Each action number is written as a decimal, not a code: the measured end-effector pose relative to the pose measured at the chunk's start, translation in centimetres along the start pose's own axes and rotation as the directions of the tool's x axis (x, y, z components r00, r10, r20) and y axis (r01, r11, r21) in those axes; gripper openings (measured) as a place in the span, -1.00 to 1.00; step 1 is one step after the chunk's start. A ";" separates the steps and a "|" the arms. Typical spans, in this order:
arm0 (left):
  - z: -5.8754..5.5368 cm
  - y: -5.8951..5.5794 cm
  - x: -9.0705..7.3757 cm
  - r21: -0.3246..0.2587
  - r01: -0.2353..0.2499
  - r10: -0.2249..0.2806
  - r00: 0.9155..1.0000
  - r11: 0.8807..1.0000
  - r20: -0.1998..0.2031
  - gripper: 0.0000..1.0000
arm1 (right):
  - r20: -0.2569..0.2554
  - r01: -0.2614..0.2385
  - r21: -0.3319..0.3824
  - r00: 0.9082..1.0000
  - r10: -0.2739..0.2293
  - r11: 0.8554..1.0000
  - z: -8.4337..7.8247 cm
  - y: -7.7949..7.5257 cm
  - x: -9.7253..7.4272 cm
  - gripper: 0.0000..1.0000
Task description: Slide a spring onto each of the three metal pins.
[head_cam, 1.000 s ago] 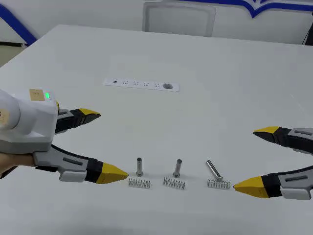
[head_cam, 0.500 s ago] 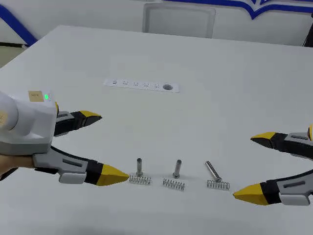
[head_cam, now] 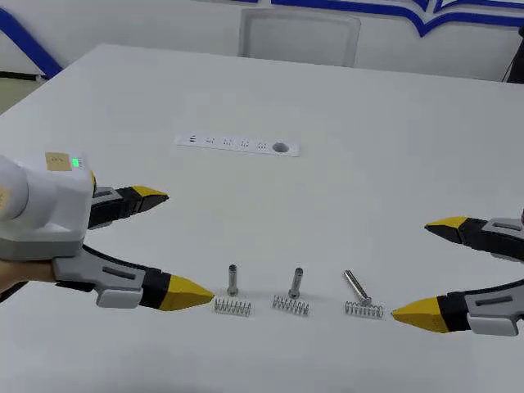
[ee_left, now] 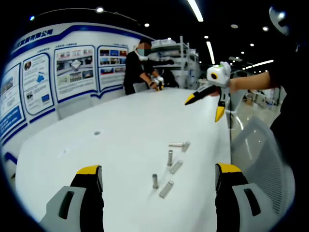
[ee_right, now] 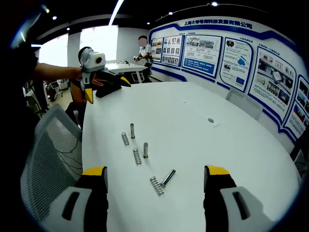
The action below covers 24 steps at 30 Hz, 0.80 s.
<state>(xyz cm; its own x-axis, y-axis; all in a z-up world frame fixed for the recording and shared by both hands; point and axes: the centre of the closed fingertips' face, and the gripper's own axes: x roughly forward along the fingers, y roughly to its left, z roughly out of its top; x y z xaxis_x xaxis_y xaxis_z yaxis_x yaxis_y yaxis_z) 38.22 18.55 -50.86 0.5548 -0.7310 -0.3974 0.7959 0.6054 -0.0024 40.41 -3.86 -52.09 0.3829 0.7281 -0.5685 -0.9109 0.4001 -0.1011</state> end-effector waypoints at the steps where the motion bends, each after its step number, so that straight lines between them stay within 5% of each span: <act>1: 0.0 0.0 0.0 -0.002 0.000 0.000 1.000 1.000 0.003 0.98 | 0.004 -0.001 0.007 1.000 0.001 1.000 0.0 0.0 0.0 0.65; 24: -1.5 0.2 0.1 -0.045 -0.007 0.007 1.000 0.999 -0.002 0.92 | -0.039 0.002 0.027 0.999 -0.001 1.000 -0.8 -0.5 1.0 0.54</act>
<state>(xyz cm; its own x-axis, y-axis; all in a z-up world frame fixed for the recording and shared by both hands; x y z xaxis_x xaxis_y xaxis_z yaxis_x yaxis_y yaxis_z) 38.09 19.08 -52.32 0.5598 -0.7260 -0.3995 0.7802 0.6242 -0.0411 41.11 -3.81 -53.25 0.3776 0.7056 -0.5996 -0.9055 0.4168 -0.0798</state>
